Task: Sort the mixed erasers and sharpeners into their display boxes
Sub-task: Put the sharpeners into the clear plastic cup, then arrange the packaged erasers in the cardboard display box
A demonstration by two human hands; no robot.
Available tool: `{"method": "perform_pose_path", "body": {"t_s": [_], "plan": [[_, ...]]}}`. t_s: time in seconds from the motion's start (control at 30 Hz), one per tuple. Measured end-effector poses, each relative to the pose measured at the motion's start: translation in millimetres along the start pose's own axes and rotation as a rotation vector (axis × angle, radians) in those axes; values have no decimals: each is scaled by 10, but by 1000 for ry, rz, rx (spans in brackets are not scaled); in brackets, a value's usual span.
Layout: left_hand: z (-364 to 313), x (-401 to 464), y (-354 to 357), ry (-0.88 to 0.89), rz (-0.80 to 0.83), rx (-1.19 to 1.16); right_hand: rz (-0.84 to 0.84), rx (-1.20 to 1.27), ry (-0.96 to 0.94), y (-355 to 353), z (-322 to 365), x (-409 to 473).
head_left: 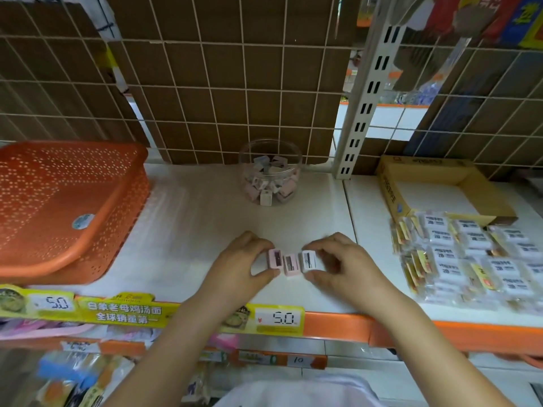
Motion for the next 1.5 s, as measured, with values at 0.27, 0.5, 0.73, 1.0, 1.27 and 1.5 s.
{"method": "perform_pose_path", "body": {"t_s": [0.27, 0.5, 0.73, 1.0, 1.27, 1.5], "plan": [[-308, 128, -490, 179, -210, -9, -296, 74, -183, -346, 375, 37], [-313, 305, -701, 147, -257, 6, -306, 54, -186, -508, 501, 256], [8, 1139, -799, -31, -236, 20, -266, 106, -75, -588, 570, 1126], [71, 1117, -841, -50, -182, 142, -272, 14, -53, -568, 528, 1090], [11, 282, -611, 37, -7, 370, 217, -82, -34, -3, 190, 263], [-35, 160, -529, 81, -7, 416, 183, -107, -61, 151, 120, 238]]}}
Point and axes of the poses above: each hand's wrist, its own x-axis towards the middle knuckle, its own y-axis out of the palm, z = x × y, the point moved 4 cm from there along x, towards the middle knuckle, and after that the axes turned 1 degree about y, right-handed, at the moved point
